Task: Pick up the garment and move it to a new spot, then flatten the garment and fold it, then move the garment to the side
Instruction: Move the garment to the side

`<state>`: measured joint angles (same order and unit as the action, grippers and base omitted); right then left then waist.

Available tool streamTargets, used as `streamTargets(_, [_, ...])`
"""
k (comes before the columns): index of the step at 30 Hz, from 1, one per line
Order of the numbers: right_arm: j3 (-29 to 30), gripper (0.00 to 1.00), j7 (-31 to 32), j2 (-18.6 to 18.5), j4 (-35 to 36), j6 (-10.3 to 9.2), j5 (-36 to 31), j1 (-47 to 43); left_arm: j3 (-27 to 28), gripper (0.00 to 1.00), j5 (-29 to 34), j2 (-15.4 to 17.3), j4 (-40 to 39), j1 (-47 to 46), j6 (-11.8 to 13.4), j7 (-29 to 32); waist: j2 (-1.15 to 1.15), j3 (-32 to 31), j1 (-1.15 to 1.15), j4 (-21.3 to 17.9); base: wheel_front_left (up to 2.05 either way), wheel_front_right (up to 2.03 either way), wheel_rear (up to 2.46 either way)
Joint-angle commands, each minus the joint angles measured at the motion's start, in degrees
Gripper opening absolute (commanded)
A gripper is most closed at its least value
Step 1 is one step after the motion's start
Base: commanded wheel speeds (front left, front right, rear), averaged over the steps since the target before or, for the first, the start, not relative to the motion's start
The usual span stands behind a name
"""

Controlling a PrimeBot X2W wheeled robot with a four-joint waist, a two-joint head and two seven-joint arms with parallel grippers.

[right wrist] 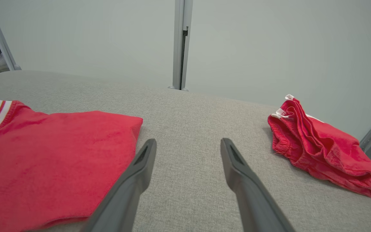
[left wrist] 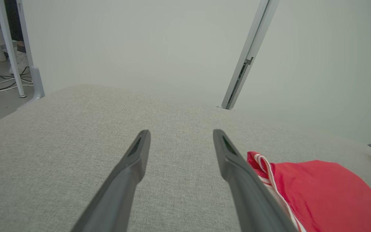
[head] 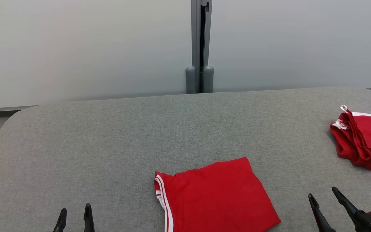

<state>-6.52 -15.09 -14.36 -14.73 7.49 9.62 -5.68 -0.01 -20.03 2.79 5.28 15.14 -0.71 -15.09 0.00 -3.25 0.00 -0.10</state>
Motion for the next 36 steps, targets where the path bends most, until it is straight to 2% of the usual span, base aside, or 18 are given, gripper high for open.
streamTargets(1, [0.79, 1.0, -0.08, 0.41, -0.14, 0.0, -0.36, -0.5, 0.43, 1.0, 0.48, 0.24, -0.02, 0.38, -0.19, -0.06, 0.0, 0.07, 0.0, 0.23, 0.0, 0.0, 0.0])
streamTargets(7, [1.69, 1.0, -0.08, 2.04, -0.36, 0.0, 1.85, 0.45, 0.66, 1.0, 0.61, 0.22, -0.11, 0.32, -0.37, -0.06, 0.0, 0.28, 0.0, 0.74, 0.0, 0.0, 0.0])
streamTargets(11, [-2.7, 1.0, 1.08, 1.59, -2.69, 0.0, 6.58, 4.71, 0.27, 1.0, 0.6, 0.22, -0.5, -0.03, -0.34, -0.06, 0.0, 0.99, 0.0, 1.07, 0.0, 0.0, 0.0])
streamTargets(13, [-6.07, 1.0, 4.56, 0.62, -3.86, 0.0, 9.59, 7.9, -0.17, 1.0, 0.79, 0.23, -0.52, -0.88, -0.42, -0.06, 0.0, 1.7, 0.0, 1.49, 0.0, 0.0, 0.0])
streamTargets(18, [-14.7, 1.0, 18.04, -1.69, -8.41, 0.0, 15.94, 15.2, -1.49, 1.0, 1.12, 0.24, 0.45, -2.78, -0.77, -0.06, 0.0, 3.53, 0.0, 3.12, 0.0, 0.0, 0.0])
streamTargets(21, [-17.37, 1.0, 24.21, -2.16, -11.98, 0.0, 17.66, 18.89, -1.64, 1.0, 0.57, 0.21, 0.73, -3.87, -0.6, -0.06, 0.0, 4.63, 0.0, 4.19, 0.0, 0.0, 0.0])
streamTargets(26, [-18.57, 1.0, 28.63, -1.38, -18.1, 0.0, 17.84, 22.54, -2.2, 1.0, -0.23, 0.22, 0.9, -5.16, -0.46, -0.06, 0.0, 6.33, 0.0, 5.83, 0.0, 0.0, 0.0])
streamTargets(28, [-18.98, 1.0, 29.78, 0.1, -19.85, 0.0, 19.37, 23.24, -2.41, 1.0, -0.47, 0.22, 0.86, -5.55, -0.37, -0.06, 0.0, 6.91, 0.0, 6.09, 0.0, 0.0, 0.0])
streamTargets(29, [-19.51, 0.76, 30.1, 0.52, -20.25, 0.0, 20.41, 23.57, -2.43, 1.0, -0.62, 0.23, 0.82, -5.67, -0.21, -0.06, 0.0, 7.15, 0.0, 6.12, 0.0, 0.0, 0.0])
streamTargets(30, [-19.83, 0.28, 30.11, 0.71, -20.2, 0.0, 21.72, 23.92, -2.44, 1.0, -0.68, 0.23, 0.66, -5.69, -0.05, -0.06, 0.0, 7.49, 0.0, 6.07, 0.0, 0.0, 0.0])
streamTargets(31, [-20.5, 0.0, 30.45, 0.99, -19.79, 0.0, 23.67, 24.25, -2.46, 1.0, -0.83, 0.23, 0.52, -5.82, 0.12, -0.06, 0.0, 7.81, 0.0, 5.96, 0.0, 0.0, 0.0])
streamTargets(36, [-21.16, 0.0, 28.84, -3.05, -14.56, 0.0, 29.7, 29.59, -1.63, 1.0, -2.0, 0.18, -0.85, -6.72, 0.77, -0.05, 0.0, 9.59, 0.0, 2.33, 0.0, 0.0, 0.0])
